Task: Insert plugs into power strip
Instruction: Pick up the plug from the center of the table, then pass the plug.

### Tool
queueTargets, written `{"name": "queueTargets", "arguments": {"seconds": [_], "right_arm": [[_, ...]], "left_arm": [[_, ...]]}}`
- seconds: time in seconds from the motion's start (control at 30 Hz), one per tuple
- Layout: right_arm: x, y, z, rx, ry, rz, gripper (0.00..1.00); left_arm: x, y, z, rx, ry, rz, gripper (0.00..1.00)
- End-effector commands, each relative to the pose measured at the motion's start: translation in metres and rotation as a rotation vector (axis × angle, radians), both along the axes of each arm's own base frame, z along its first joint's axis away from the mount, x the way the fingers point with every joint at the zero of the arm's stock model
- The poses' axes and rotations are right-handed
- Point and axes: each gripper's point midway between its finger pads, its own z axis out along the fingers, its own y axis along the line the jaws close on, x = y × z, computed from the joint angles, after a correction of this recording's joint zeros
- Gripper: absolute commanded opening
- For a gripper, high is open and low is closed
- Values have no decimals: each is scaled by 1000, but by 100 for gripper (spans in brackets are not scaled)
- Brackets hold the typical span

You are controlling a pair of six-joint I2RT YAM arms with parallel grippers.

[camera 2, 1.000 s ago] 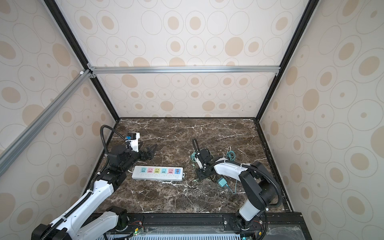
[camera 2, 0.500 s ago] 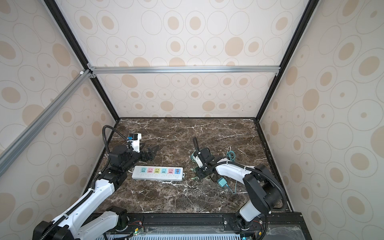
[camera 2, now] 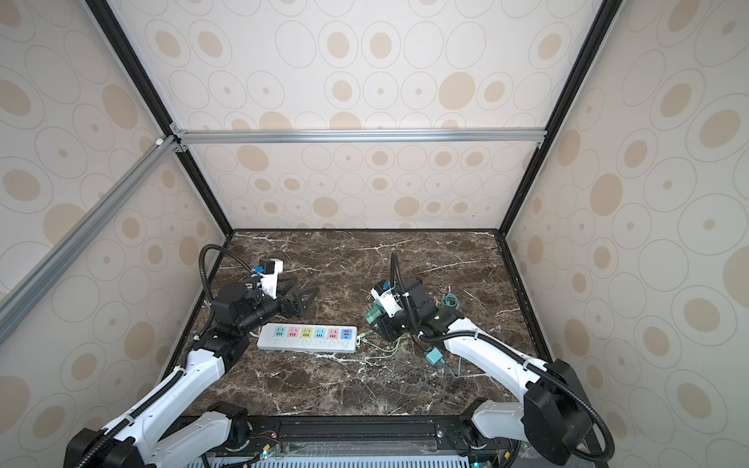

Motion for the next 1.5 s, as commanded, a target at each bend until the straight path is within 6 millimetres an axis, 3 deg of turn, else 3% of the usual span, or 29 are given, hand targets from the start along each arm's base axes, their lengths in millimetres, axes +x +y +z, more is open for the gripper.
{"name": "queueTargets", "arguments": {"seconds": [0.0,0.23,0.53,0.67,0.9,1.03,1.3,1.47], "right_arm": [[-1,9,42,104,-163,51,34],[-12,14,67,156,-204,126,35],[-33,30,87,225,-121,262,32],[-32,29,103,223,-166,266,32],[-22,22,119,184,-262,230,31],[-15,18,124,178,-324,202,31],[-7,17,125,102,-409,173,31],[-5,17,124,69,-435,168,31]], "left_arm": [[-10,-15,22,-34,-53,-93,99],[-27,-35,31,-64,-65,-213,98],[-60,-62,66,-92,-119,-433,98],[-63,-64,72,-79,-98,-449,97],[-82,-75,105,-193,-101,-542,91],[-81,-80,106,-233,-49,-549,86],[-63,-102,89,-256,151,-535,76],[-66,-113,100,-270,151,-551,74]]}}
